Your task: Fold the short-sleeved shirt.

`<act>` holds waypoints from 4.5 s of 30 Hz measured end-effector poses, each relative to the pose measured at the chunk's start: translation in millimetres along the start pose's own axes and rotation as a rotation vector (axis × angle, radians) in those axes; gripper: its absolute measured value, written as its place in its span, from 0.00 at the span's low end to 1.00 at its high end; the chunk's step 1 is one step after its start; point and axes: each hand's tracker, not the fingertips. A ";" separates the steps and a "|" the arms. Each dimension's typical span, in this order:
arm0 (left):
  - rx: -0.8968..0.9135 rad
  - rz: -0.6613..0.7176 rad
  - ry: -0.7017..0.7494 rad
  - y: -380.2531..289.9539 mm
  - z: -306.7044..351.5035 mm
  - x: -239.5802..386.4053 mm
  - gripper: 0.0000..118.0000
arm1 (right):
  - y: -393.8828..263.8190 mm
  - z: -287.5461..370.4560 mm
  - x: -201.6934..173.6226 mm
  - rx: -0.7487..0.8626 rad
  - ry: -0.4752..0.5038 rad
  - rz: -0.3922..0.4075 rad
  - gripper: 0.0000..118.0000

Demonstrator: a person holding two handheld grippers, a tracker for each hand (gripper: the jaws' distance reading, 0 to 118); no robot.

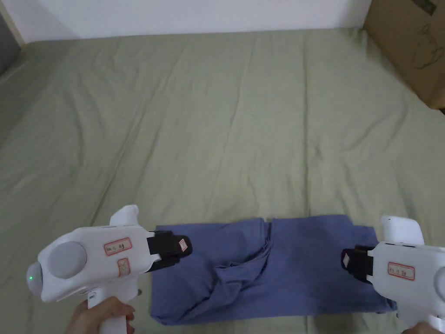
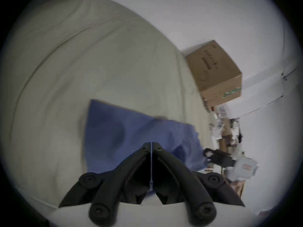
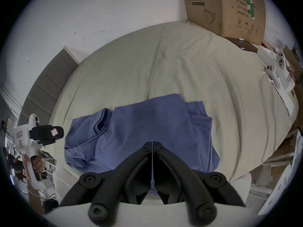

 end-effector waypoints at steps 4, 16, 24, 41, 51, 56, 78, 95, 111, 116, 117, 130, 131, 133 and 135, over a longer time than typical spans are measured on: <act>-0.059 0.011 -0.067 -8.7 -25.4 2.6 0.01 | 0.7 -2.3 5.2 0.005 0.015 0.001 0.00; -0.243 -0.089 -0.161 -58.1 -72.4 56.0 0.01 | -6.9 -5.0 14.1 -0.028 0.023 0.011 0.00; -0.351 -0.112 -0.179 -94.1 -82.9 60.0 0.01 | -8.6 -12.4 9.9 -0.053 0.034 0.030 0.00; 0.003 0.172 -0.203 -27.8 28.4 -42.9 0.01 | 2.3 -15.2 -22.9 -0.057 0.038 0.125 0.00; 0.042 0.422 -0.328 -33.1 16.0 -112.1 0.81 | 12.9 -15.6 -54.0 -0.057 0.062 0.141 0.00; 0.012 0.493 -0.423 -31.2 -13.2 -113.3 0.88 | 15.7 -22.6 -68.2 -0.080 0.060 0.188 0.00; 0.019 0.246 0.009 58.6 130.8 -186.0 0.08 | 32.2 -32.8 -99.3 -0.076 0.101 0.213 0.00; 0.118 0.131 0.144 78.4 171.6 -129.3 0.08 | 30.5 -37.4 -93.1 -0.090 0.115 0.198 0.00; -0.191 -0.228 -0.080 45.2 22.4 73.6 0.13 | 24.7 -18.2 -30.8 -0.052 0.103 0.080 0.00; -0.329 -0.225 -0.082 20.0 -33.6 77.4 0.81 | 18.6 -14.3 -11.5 -0.055 0.093 0.044 0.00; -0.330 -0.229 -0.065 18.6 -36.6 76.3 0.90 | 17.8 -14.4 -9.4 -0.057 0.088 0.039 0.00; -0.166 -0.152 0.109 22.9 -0.2 24.9 0.03 | 13.8 -23.1 -14.8 -0.069 0.087 0.036 0.00; -0.198 -0.152 0.100 16.9 -7.7 22.4 0.03 | 13.1 -23.9 -16.0 -0.071 0.092 0.037 0.00; -0.223 -0.141 0.088 5.6 -18.4 26.6 0.03 | 12.0 -25.2 -16.9 -0.075 0.094 0.037 0.00; -0.246 -0.166 0.060 -6.9 -30.9 37.3 0.03 | 10.7 -26.0 -16.6 -0.078 0.091 0.032 0.00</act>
